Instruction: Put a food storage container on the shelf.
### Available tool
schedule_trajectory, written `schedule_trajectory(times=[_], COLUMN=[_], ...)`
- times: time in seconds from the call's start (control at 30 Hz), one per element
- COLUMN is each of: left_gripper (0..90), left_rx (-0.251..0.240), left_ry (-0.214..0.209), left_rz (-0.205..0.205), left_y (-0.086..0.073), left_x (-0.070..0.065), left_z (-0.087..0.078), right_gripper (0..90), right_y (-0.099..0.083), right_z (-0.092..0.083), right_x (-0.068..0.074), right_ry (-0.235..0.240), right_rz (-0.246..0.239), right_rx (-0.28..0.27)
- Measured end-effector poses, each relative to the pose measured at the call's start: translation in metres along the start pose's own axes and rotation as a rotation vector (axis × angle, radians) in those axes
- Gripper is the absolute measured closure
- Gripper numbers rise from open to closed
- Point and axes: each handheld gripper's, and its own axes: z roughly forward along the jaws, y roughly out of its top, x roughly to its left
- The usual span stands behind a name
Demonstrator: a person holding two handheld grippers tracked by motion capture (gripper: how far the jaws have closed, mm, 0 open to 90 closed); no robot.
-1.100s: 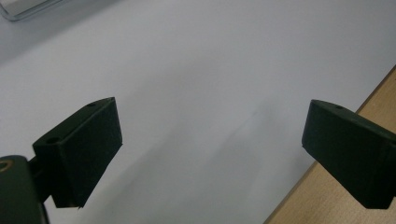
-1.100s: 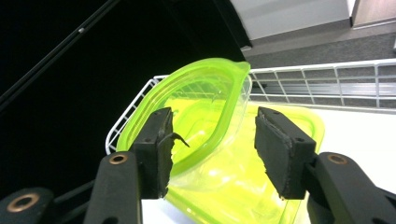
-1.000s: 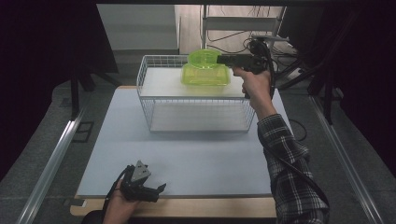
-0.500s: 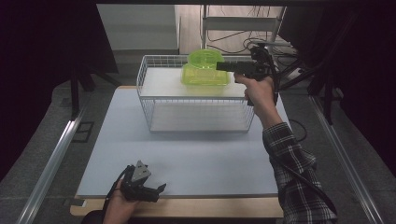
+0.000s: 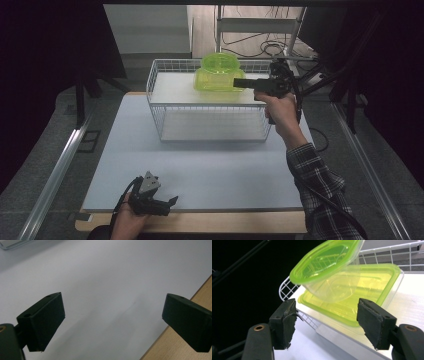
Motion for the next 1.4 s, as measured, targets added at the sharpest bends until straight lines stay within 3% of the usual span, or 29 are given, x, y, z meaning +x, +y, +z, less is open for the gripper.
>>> schedule_trajectory(times=[0.87, 1.4], left_gripper=[4.0, 3.9], left_rx=[0.011, 0.001], left_ry=[0.001, -0.005], left_rz=[0.014, 0.019], left_y=[0.000, 0.000], left_x=[-0.001, -0.002], left_z=[0.001, 0.001], right_gripper=[17.1, 11.1], right_y=[-0.048, -0.079], right_z=[-0.003, 0.002], right_x=[0.001, 0.001], right_ry=[-0.016, -0.052], right_rz=[-0.101, -0.156], right_rx=[0.092, 0.155])
